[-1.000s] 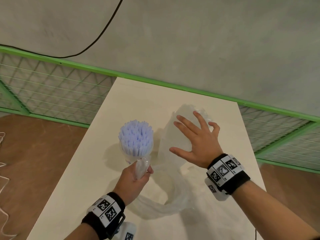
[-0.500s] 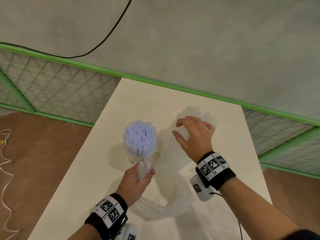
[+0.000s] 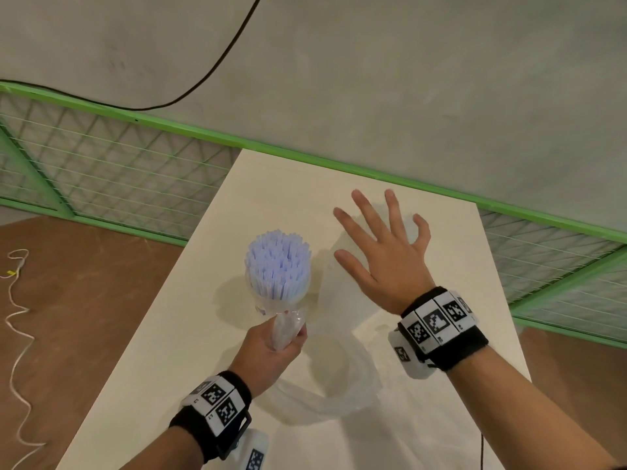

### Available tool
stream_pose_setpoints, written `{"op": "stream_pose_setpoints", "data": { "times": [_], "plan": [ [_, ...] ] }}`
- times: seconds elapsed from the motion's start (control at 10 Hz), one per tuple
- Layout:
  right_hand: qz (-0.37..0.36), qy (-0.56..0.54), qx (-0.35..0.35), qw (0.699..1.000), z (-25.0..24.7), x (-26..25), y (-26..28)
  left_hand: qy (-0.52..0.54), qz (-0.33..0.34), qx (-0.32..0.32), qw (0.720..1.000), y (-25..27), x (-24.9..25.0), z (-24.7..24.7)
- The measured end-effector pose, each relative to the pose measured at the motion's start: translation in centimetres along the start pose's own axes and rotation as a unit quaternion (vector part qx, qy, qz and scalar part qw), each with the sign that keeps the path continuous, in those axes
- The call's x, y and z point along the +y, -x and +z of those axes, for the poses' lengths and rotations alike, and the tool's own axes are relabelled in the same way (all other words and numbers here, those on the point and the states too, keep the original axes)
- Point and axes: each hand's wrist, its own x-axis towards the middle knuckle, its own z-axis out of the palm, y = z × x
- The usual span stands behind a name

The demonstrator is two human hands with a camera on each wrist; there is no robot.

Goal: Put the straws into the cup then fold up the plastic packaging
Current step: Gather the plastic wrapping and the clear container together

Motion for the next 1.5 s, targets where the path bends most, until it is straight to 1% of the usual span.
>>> {"op": "stream_pose_setpoints", "data": {
  "times": [0.1,0.2,0.3,0.4,0.5,0.6,0.7,0.8,0.9,1.0,1.1,1.2,1.3,1.4,1.5],
  "plan": [
    [-0.149,-0.197,0.058,0.967,-1.3,-3.2,1.7,-0.001,-0.013,-0.013,1.000,0.4,0.5,-0.5],
    [-0.217,-0.353,-0.034,0.909,-0.1,-6.5,3.1,0.041,0.023,-0.058,0.997,0.5,1.3,-0.6],
    [-0.220,-0.397,-0.058,0.889,3.2,-8.3,4.0,-0.345,-0.185,-0.104,0.914,1.9,1.0,0.2],
    [-0.179,-0.411,0.021,0.894,5.2,-8.8,4.4,-0.138,-0.053,-0.113,0.983,1.5,1.0,0.7],
    [-0.154,-0.374,0.069,0.912,5.8,-9.0,4.6,-0.113,0.023,-0.039,0.993,1.0,0.3,-1.5],
    [-0.133,-0.310,0.154,0.929,5.1,-7.9,5.3,-0.221,0.074,-0.065,0.970,0.7,-0.4,-1.0],
    [-0.100,-0.270,0.218,0.933,3.8,-5.6,6.1,-0.306,0.096,-0.075,0.944,0.9,-1.1,-1.8],
    [-0.058,-0.243,0.265,0.931,1.8,-3.8,6.8,-0.360,0.154,-0.061,0.918,1.6,-0.8,-1.8],
    [-0.016,-0.249,0.307,0.919,-1.8,-2.1,6.9,-0.371,0.218,-0.014,0.903,2.2,0.4,-1.9],
    [0.029,-0.286,0.361,0.887,-6.5,0.1,6.6,-0.376,0.264,0.036,0.887,2.1,3.0,-1.5],
    [0.077,-0.336,0.413,0.843,-10.5,2.0,5.9,-0.368,0.254,0.011,0.894,0.8,6.0,-0.5],
    [0.113,-0.335,0.426,0.833,-11.9,3.4,4.6,-0.381,0.208,-0.041,0.900,-0.7,8.1,1.0],
    [0.130,-0.323,0.421,0.838,-11.9,4.3,3.3,-0.446,0.123,-0.080,0.883,-2.2,9.9,2.8],
    [0.115,-0.300,0.419,0.849,-12.0,4.6,2.5,-0.505,0.075,-0.092,0.855,-3.2,10.8,4.3],
    [0.085,-0.262,0.419,0.865,-12.4,4.6,2.1,-0.522,0.092,-0.072,0.845,-3.7,11.0,4.7]
  ]
}}
